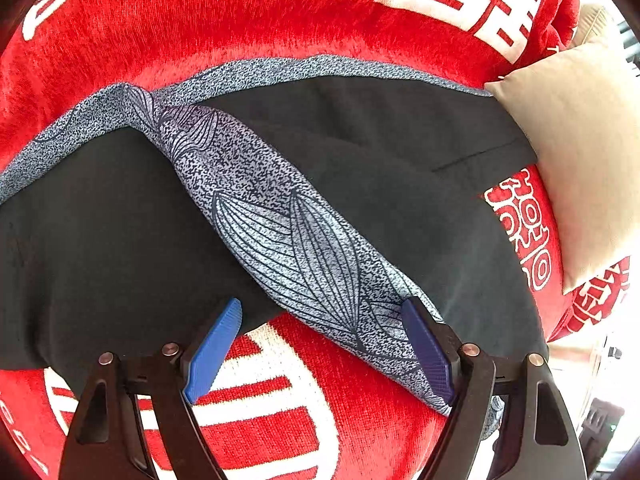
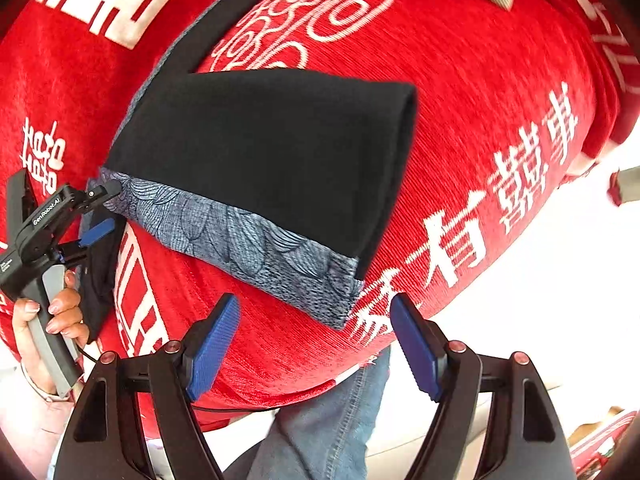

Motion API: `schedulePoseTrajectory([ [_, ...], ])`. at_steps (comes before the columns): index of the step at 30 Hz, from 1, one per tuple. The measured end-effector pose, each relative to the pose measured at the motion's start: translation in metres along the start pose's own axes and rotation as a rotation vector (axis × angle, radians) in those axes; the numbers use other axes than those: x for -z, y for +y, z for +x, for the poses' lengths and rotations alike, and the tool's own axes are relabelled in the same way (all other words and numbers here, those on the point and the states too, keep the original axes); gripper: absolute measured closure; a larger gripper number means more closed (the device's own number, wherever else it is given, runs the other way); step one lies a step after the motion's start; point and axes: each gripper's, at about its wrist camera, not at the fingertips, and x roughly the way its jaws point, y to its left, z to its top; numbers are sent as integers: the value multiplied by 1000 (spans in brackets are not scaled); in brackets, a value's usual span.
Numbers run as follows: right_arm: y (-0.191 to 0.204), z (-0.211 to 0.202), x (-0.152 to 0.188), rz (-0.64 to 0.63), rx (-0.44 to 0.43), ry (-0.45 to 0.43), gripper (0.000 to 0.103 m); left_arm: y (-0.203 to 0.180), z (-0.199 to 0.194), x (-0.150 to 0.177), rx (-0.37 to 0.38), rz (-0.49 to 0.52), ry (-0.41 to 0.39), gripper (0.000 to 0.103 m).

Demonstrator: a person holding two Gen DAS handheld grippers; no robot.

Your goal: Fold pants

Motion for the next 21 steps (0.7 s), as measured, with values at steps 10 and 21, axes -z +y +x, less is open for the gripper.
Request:
schedulePoseTrajectory([
  [10,-7,25,-3,37,-167,75,99,-14,6,5,15,9,-5,45],
  [21,40,-49,-98,-118,-357,75,100,-17,-19,-29,166,-199,11,82],
])
